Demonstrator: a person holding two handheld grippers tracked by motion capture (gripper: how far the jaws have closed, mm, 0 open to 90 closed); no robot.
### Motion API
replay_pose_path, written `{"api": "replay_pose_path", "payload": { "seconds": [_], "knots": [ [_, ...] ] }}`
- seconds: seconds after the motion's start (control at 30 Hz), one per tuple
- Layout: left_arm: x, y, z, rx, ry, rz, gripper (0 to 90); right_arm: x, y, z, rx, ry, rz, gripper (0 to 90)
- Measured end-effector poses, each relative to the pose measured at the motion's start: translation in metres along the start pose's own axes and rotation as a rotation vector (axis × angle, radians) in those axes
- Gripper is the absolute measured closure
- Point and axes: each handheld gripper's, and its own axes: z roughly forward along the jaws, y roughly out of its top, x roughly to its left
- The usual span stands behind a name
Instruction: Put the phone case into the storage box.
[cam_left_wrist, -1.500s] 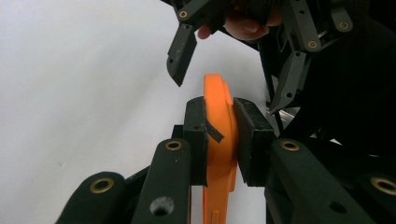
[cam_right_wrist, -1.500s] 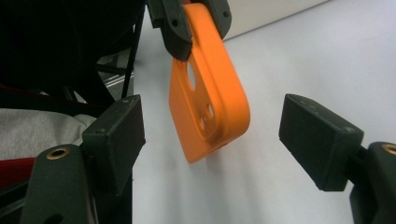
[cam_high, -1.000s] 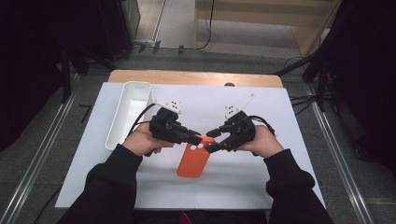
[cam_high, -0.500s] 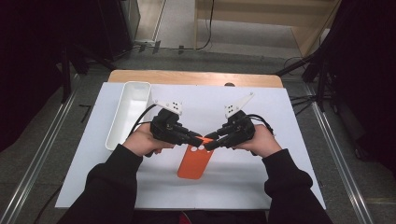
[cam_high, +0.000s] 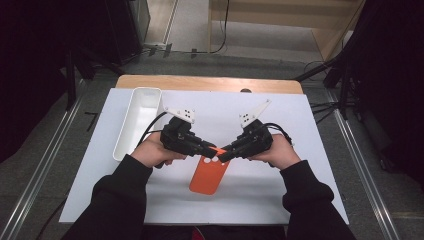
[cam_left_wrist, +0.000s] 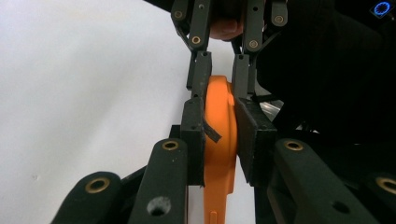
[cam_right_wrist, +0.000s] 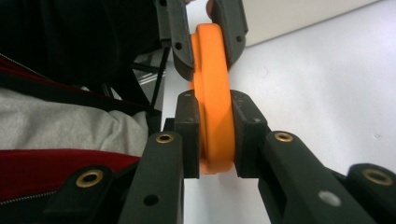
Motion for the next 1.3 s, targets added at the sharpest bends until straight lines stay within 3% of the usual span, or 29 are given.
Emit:
{"api": "replay_pose_path", "payload": {
  "seconds": [0.1, 0.23, 0.33, 0.43, 0.63, 0.93, 1.03, 1.3],
  "knots": [
    [-0.001, 0.0, -0.001, -0.005, 0.001, 0.01, 72.6, 0.002, 0.001, -0.001, -0.003, -0.003, -0.009, 74.5],
    [-0.001, 0.001, -0.001, -0.017, -0.006, -0.017, 67.6, 0.003, 0.003, -0.001, 0.012, -0.005, 0.0, 74.9],
    [0.0, 0.002, -0.003, -0.026, -0.01, -0.036, 54.7, 0.003, 0.003, -0.002, 0.008, -0.008, 0.005, 74.9],
    [0.001, 0.002, -0.007, -0.055, 0.015, -0.027, 42.8, 0.004, 0.003, -0.003, 0.013, -0.021, 0.017, 74.9],
    [0.003, 0.002, -0.012, -0.083, 0.053, -0.03, 32.7, 0.004, 0.003, -0.004, 0.015, -0.025, 0.032, 74.8],
    [0.004, 0.002, -0.013, -0.083, 0.104, -0.036, 28.6, 0.003, 0.001, -0.01, 0.004, -0.036, 0.09, 74.9],
    [0.005, 0.003, -0.013, -0.088, 0.11, -0.066, 28.5, 0.002, 0.001, -0.013, 0.003, -0.036, 0.13, 74.8],
    [0.003, 0.003, -0.015, -0.119, 0.154, -0.06, 28.5, 0.001, 0.001, -0.017, -0.002, -0.052, 0.188, 74.8]
  ]
}}
